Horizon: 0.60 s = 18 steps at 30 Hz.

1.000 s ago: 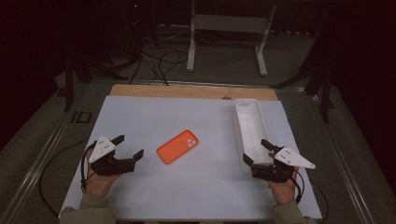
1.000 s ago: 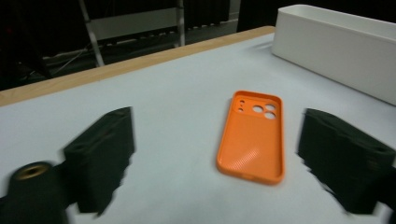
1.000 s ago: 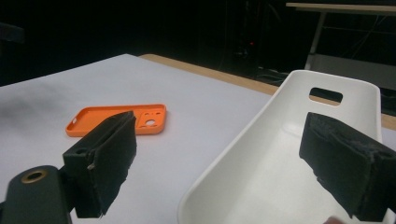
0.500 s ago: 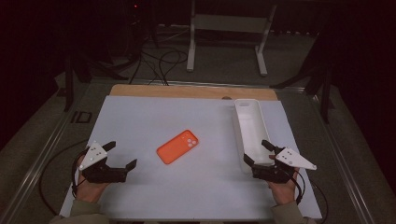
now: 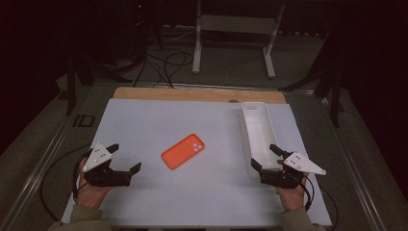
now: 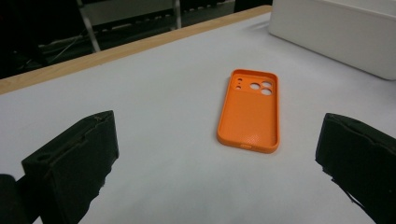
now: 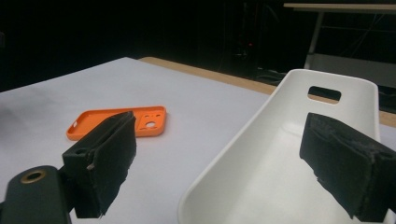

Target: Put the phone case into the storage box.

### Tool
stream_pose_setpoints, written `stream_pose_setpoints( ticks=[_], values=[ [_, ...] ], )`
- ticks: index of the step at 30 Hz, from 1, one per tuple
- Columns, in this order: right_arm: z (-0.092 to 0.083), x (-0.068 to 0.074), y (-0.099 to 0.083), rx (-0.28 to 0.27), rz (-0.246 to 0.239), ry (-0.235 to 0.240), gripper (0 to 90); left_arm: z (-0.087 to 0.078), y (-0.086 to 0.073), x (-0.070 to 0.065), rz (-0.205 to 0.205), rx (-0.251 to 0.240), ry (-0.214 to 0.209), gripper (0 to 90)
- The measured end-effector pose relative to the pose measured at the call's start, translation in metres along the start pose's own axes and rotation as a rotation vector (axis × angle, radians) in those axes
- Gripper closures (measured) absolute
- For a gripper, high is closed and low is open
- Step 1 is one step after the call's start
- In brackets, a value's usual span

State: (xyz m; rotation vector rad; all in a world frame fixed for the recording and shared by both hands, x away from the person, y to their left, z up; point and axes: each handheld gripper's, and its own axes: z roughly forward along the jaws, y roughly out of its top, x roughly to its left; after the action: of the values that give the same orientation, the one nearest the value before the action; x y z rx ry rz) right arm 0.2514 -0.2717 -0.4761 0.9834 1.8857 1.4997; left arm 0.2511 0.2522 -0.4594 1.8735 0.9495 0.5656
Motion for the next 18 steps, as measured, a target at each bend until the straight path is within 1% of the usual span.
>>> stream_pose_setpoints(
  ticks=[6, 8, 10, 12, 18],
  values=[
    [-0.001, -0.001, 0.000, -0.001, 0.002, -0.002, 10.7, 0.009, 0.010, 0.002, 0.011, 0.016, -0.015, 0.2],
    [-0.001, -0.001, 0.000, -0.001, 0.002, -0.003, 10.7, 0.014, 0.014, 0.005, 0.006, 0.025, -0.026, 0.2],
    [-0.001, -0.001, 0.000, 0.001, 0.005, 0.000, 10.7, 0.022, 0.017, 0.010, -0.010, 0.043, -0.036, 0.2],
    [0.000, 0.000, 0.001, 0.001, 0.009, 0.002, 10.7, 0.030, 0.019, 0.013, -0.016, 0.062, -0.037, 0.2],
    [-0.001, -0.001, 0.000, 0.004, 0.012, 0.004, 10.8, 0.047, 0.023, 0.019, -0.011, 0.106, -0.046, 0.2]
  ],
)
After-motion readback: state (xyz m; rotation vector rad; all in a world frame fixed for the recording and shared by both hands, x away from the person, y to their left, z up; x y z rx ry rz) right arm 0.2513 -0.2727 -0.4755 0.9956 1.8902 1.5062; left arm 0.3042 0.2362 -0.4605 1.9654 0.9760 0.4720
